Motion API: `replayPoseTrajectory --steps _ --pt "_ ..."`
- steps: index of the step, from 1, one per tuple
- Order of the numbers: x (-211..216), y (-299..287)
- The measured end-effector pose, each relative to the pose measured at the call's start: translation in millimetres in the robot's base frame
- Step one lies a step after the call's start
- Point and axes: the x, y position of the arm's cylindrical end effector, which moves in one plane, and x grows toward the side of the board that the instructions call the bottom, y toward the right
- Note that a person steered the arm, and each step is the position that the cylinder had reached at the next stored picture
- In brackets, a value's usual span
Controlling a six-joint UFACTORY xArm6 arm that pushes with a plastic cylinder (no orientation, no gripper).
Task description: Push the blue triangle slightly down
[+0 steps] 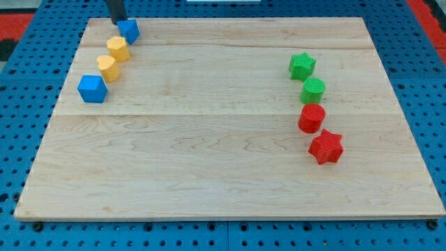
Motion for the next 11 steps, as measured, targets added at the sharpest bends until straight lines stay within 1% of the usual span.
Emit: replayPoseTrajectory --steps 1,2,3,4,5,7,8,9,10,11 --pt "51 51" --pt "66 104" --pt "74 109" --pt "23 94" --pt "2 41" --pt "80 34" --pt "127 61" --pt "143 32" --pt "152 -23" --pt "126 -39"
